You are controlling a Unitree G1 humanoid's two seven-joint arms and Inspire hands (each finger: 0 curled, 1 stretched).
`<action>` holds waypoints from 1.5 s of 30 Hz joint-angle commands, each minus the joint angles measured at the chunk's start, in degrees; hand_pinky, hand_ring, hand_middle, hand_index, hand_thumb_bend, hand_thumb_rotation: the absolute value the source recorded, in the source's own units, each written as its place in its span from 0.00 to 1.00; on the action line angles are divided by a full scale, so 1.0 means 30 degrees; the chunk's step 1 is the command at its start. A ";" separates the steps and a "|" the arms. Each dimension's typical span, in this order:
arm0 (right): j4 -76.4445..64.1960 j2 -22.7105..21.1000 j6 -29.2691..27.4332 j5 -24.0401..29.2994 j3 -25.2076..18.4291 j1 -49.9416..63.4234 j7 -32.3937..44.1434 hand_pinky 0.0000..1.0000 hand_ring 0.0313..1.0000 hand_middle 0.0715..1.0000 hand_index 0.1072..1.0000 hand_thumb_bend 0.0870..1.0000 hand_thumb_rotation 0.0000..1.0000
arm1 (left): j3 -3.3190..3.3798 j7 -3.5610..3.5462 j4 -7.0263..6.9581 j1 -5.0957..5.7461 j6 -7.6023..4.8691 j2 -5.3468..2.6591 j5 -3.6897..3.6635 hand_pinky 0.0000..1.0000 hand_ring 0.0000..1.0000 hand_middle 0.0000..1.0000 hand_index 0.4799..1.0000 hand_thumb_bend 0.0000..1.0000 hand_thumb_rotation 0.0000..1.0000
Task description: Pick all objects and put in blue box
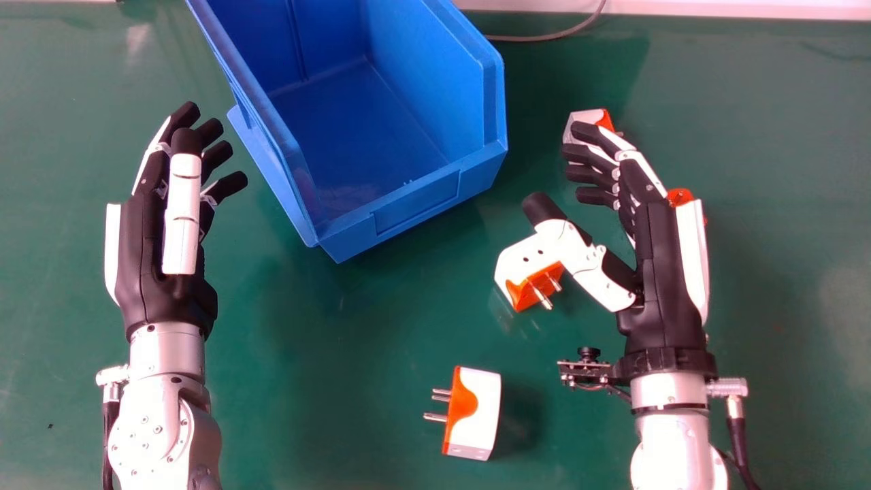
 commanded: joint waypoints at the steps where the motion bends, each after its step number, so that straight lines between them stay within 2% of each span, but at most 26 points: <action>1: -0.0230 -0.0179 -0.0560 -0.0448 -0.0309 -0.0273 -0.0749 0.69 0.72 0.73 0.75 0.52 0.65 | 0.0027 -0.0013 -0.0332 0.0035 -0.0461 -0.0015 -0.0033 0.75 0.83 0.85 0.72 0.65 0.79; 4: -0.0109 -0.0302 -0.0429 -0.1096 -0.0427 -0.0399 -0.1507 0.69 0.72 0.73 0.75 0.53 0.65 | 0.0046 -0.0096 -0.0082 -0.0023 -0.0615 -0.0065 -0.0099 0.74 0.83 0.84 0.72 0.65 0.79; 7: -0.0123 -0.0603 -0.0182 -0.1746 -0.0449 -0.0408 -0.1927 0.69 0.72 0.73 0.75 0.53 0.65 | 0.0009 -0.0053 0.0036 -0.0014 -0.0753 -0.0188 -0.0067 0.74 0.83 0.84 0.71 0.65 0.79; 10: -0.0254 -0.0902 0.0601 -0.2688 -0.0451 -0.0423 -0.2385 0.70 0.73 0.74 0.76 0.54 0.64 | -0.0052 0.0189 0.0237 -0.0047 -0.1096 -0.0279 0.0202 0.74 0.82 0.84 0.71 0.65 0.79; 14: -0.0291 -0.1312 0.2052 -0.3634 -0.0522 -0.0569 -0.2640 0.70 0.74 0.75 0.76 0.54 0.63 | -0.0192 0.0453 0.0414 -0.0117 -0.1278 -0.0465 0.0457 0.74 0.82 0.84 0.70 0.65 0.79; 16: -0.0570 -0.1730 0.3061 -0.4256 -0.0472 -0.0721 -0.2536 0.70 0.74 0.75 0.77 0.56 0.63 | -0.0326 0.0297 0.0549 -0.0113 -0.1472 -0.0490 0.0554 0.74 0.82 0.84 0.70 0.65 0.79; 19: -0.1931 -0.2534 0.5633 -0.5739 -0.0331 -0.0972 -0.1711 0.70 0.74 0.75 0.77 0.56 0.63 | -0.0460 0.0167 0.0647 -0.0124 -0.1491 -0.0536 0.0519 0.74 0.82 0.84 0.70 0.65 0.79; 22: -0.3353 -0.3123 0.7847 -0.6804 -0.0190 -0.1279 -0.0690 0.70 0.75 0.77 0.79 0.59 0.62 | -0.0580 0.0169 0.0687 -0.0169 -0.1476 -0.0566 0.0523 0.74 0.82 0.84 0.70 0.65 0.79; 23: -0.3752 -0.3258 0.8431 -0.7000 -0.0150 -0.1393 -0.0353 0.71 0.77 0.79 0.82 0.63 0.59 | -0.0608 0.0179 0.0707 -0.0192 -0.1498 -0.0568 0.0554 0.74 0.82 0.84 0.70 0.66 0.79; 27: -0.5056 -0.3941 1.0641 -0.8162 0.0104 -0.2252 0.0848 0.73 0.79 0.82 0.84 0.66 0.56 | -0.0685 0.0026 0.0811 -0.0290 -0.1679 -0.0622 0.0481 0.74 0.82 0.84 0.70 0.66 0.79; 28: -0.4948 -0.4293 1.0960 -0.8538 0.0172 -0.2791 0.0924 0.73 0.79 0.82 0.84 0.66 0.56 | -0.0706 -0.0026 0.0880 -0.0333 -0.1761 -0.0628 0.0480 0.74 0.82 0.84 0.70 0.66 0.79; 29: -0.4766 -0.4637 1.1246 -0.8858 0.0236 -0.3347 0.1031 0.75 0.81 0.84 0.86 0.69 0.52 | -0.0725 -0.0096 0.0932 -0.0359 -0.1827 -0.0623 0.0471 0.74 0.82 0.84 0.69 0.67 0.79; 32: -0.4095 -0.5817 1.1833 -0.9844 0.0586 -0.4999 0.1558 0.75 0.81 0.84 0.86 0.69 0.52 | -0.0754 -0.0226 0.0976 -0.0401 -0.1877 -0.0633 0.0381 0.74 0.82 0.84 0.69 0.67 0.79; 33: -0.3974 -0.6128 1.1955 -1.0061 0.0717 -0.5380 0.1707 0.77 0.83 0.86 0.88 0.72 0.48 | -0.0758 -0.0180 0.0990 -0.0421 -0.1890 -0.0646 0.0397 0.74 0.82 0.83 0.69 0.67 0.79; 35: -0.3665 -0.6735 1.2022 -1.0393 0.0947 -0.6219 0.1995 0.77 0.83 0.86 0.88 0.72 0.48 | -0.0775 -0.0096 0.1075 -0.0498 -0.1964 -0.0641 0.0474 0.74 0.82 0.83 0.69 0.67 0.79; 36: -0.3484 -0.7057 1.2120 -1.0550 0.1099 -0.6705 0.2295 0.78 0.85 0.88 0.90 0.74 0.45 | -0.0793 -0.0101 0.1101 -0.0531 -0.1970 -0.0630 0.0487 0.74 0.82 0.84 0.69 0.67 0.78; 38: -0.2980 -0.7644 1.2229 -1.0827 0.1455 -0.7659 0.2889 0.78 0.85 0.88 0.90 0.74 0.45 | -0.0830 -0.0133 0.1114 -0.0563 -0.1963 -0.0626 0.0479 0.74 0.82 0.84 0.69 0.67 0.78; 41: -0.2267 -0.8432 1.2426 -1.1460 0.2246 -0.8968 0.4225 0.78 0.87 0.89 0.91 0.78 0.37 | -0.0868 -0.0095 0.1103 -0.0595 -0.1967 -0.0626 0.0529 0.73 0.82 0.83 0.69 0.66 0.78; 43: -0.1899 -0.8841 1.2513 -1.1775 0.2751 -0.9800 0.5184 0.78 0.87 0.89 0.91 0.78 0.37 | -0.0881 -0.0067 0.1065 -0.0609 -0.1953 -0.0612 0.0558 0.73 0.82 0.83 0.69 0.66 0.78; 45: -0.1363 -0.9193 1.2488 -1.1992 0.3233 -1.0667 0.6034 0.77 0.87 0.89 0.92 0.80 0.34 | -0.0881 -0.0121 0.1029 -0.0621 -0.1853 -0.0598 0.0486 0.73 0.81 0.83 0.69 0.66 0.79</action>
